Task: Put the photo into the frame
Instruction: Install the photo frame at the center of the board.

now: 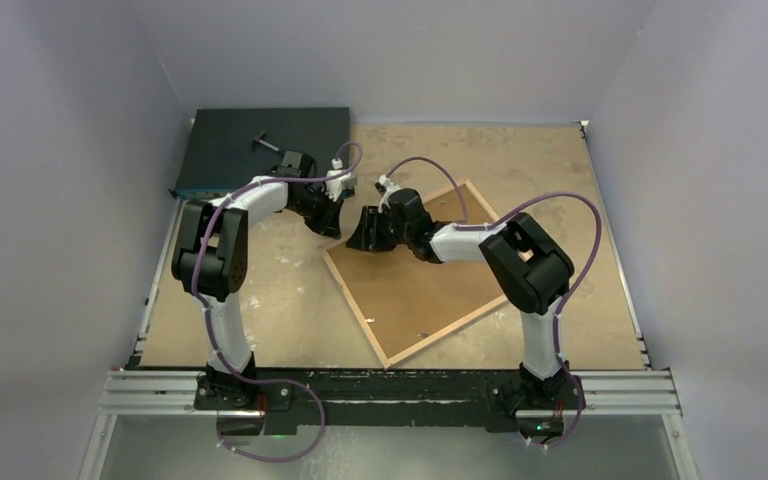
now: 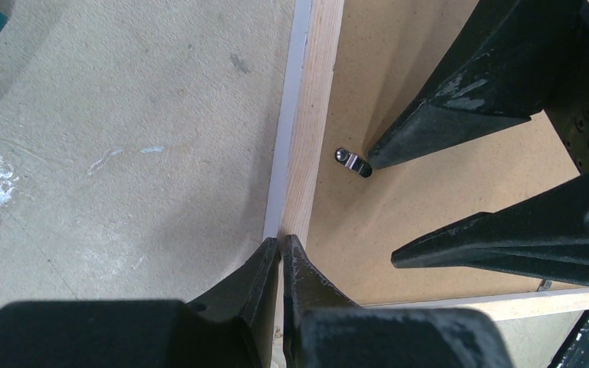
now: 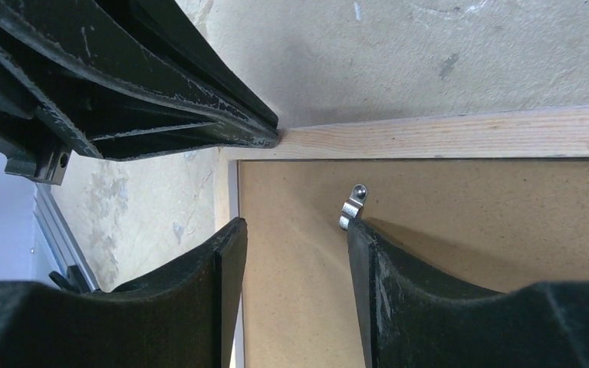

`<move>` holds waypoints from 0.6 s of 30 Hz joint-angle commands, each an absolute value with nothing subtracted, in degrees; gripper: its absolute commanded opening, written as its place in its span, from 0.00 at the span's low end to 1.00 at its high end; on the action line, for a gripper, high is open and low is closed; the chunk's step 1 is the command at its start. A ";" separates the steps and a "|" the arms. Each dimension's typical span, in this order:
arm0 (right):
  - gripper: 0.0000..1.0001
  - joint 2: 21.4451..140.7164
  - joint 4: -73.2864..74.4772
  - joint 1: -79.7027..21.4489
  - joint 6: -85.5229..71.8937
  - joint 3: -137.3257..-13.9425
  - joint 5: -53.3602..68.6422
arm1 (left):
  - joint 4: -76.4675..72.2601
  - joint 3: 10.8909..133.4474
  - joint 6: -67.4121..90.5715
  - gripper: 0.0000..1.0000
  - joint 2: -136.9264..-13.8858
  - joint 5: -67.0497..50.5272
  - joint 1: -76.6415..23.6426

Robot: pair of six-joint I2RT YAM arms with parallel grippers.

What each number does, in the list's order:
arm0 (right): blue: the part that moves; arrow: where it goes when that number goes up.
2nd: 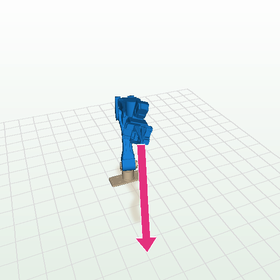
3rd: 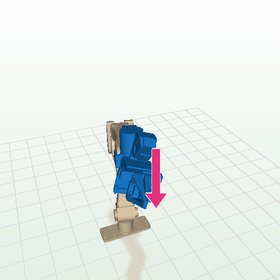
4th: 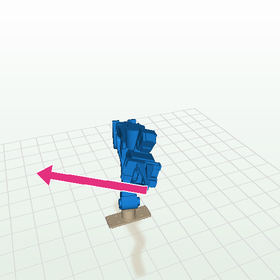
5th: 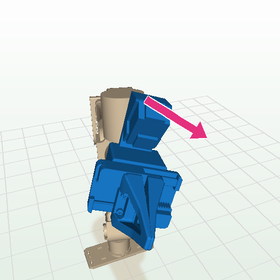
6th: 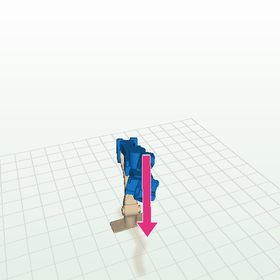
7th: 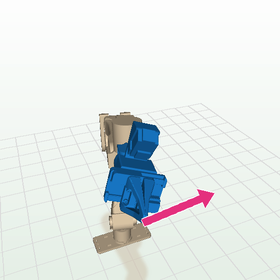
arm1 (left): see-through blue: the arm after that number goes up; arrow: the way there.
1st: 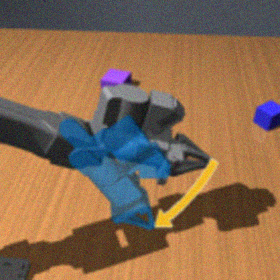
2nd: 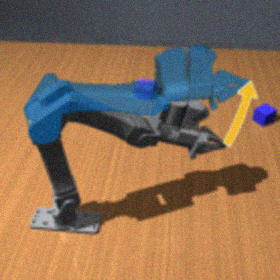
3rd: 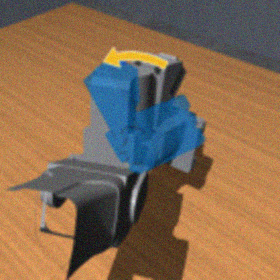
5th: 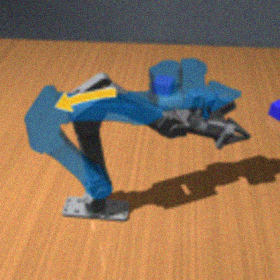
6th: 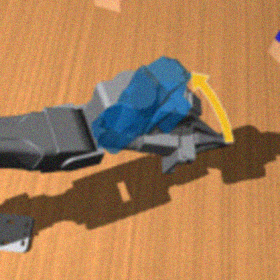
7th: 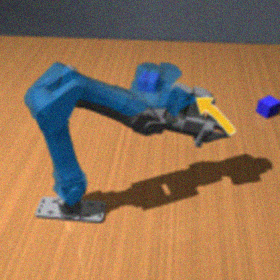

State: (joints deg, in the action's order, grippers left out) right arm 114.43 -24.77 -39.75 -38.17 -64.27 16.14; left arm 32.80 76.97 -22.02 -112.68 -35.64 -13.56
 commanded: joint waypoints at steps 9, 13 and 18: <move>0.52 116.87 -26.51 -40.16 -39.49 -67.06 16.74 | 36.21 74.54 -22.45 0.04 -112.94 -37.06 -14.34; 0.51 117.45 -27.24 -40.08 -40.25 -66.94 15.97 | 36.12 74.35 -22.51 0.04 -112.94 -37.27 -14.34; 0.50 118.04 -28.24 -40.19 -41.38 -66.64 15.94 | 36.21 74.08 -22.59 0.04 -112.64 -37.32 -14.33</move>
State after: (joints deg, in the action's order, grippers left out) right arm 116.95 -27.62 -39.86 -40.29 -65.65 16.21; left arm 32.45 76.60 -22.04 -112.44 -35.75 -13.54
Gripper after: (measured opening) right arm 0.510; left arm 0.047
